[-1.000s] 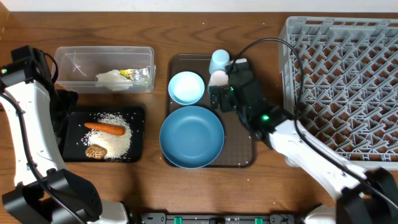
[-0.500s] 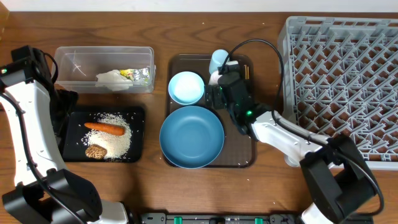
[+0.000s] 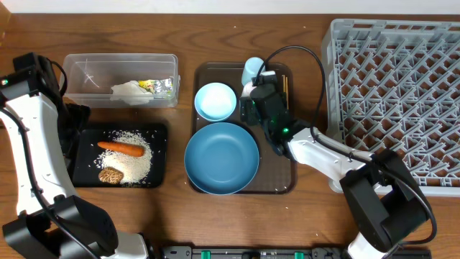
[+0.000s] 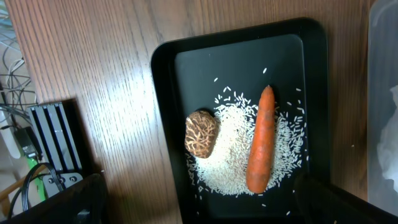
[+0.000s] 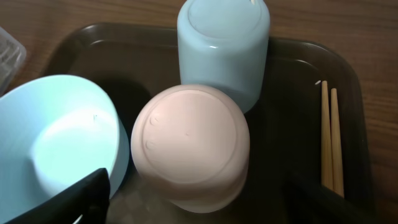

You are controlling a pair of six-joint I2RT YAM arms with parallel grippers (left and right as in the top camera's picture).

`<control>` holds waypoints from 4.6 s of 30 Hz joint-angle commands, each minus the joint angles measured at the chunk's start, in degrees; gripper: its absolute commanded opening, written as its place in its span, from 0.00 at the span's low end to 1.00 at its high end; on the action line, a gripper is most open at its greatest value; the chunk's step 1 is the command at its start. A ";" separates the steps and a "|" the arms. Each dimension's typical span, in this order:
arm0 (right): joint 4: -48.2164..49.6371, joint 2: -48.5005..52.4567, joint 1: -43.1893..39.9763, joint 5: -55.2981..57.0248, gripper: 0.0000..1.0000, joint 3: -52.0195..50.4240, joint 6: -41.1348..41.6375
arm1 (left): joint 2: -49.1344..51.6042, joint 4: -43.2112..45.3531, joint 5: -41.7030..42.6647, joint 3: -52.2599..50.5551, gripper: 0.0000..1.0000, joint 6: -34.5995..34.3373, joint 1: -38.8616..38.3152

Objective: Sort waste into correct bins and load items into the dishwasher rack
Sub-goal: 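Lower the right gripper over the pink cup and align with it, then close the right gripper around the pink cup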

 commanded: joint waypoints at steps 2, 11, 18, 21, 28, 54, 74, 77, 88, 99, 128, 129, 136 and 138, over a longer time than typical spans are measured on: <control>0.15 0.39 0.61 1.09 0.80 0.72 0.37 | -0.20 -0.35 -0.09 0.11 0.98 -0.72 0.24; 1.42 0.39 0.61 1.07 0.85 0.72 0.37 | -0.20 -0.35 -0.07 0.11 0.98 -0.72 0.24; 3.37 2.34 0.61 1.09 0.83 0.72 0.37 | -0.20 -0.37 -0.09 0.11 0.98 -0.72 0.24; 4.02 3.17 0.61 1.07 0.84 0.72 0.39 | -0.20 -0.35 -0.09 0.11 0.98 -0.72 0.24; 5.05 3.15 0.61 1.05 0.72 0.74 0.35 | -0.20 -0.37 -0.07 0.11 0.98 -0.72 0.24; -2.95 -8.41 0.66 0.37 0.56 0.74 0.35 | -0.20 -0.35 -0.09 0.11 0.98 -0.72 0.24; 10.75 1.49 1.55 0.79 0.77 0.74 2.58 | -0.20 -0.35 -0.07 0.11 0.98 -0.72 0.24; 12.04 2.89 2.05 0.83 0.77 0.74 2.78 | -0.20 -0.35 -0.09 0.11 0.98 -0.72 0.24; 13.07 5.92 2.45 3.78 0.78 0.74 5.70 | -0.20 -0.35 -0.07 0.11 0.98 -0.72 0.24; 14.10 8.83 2.43 6.84 0.79 0.76 5.68 | -0.20 -0.37 -0.07 0.11 0.98 -0.72 0.24; -0.35 -2.84 2.64 11.30 0.82 1.07 5.53 | -0.20 -0.35 -0.09 0.11 0.98 -0.72 0.24; 0.24 -2.60 2.71 11.30 0.82 1.07 5.53 | -0.20 -0.35 -0.09 0.11 0.98 -0.72 0.24; 6.32 2.10 2.45 11.02 0.84 1.07 5.51 | -0.20 -0.35 -0.09 0.11 0.98 -0.72 0.24; 7.91 3.45 2.43 10.88 0.84 1.07 5.46 | -0.20 -0.35 -0.09 0.11 0.98 -0.72 0.24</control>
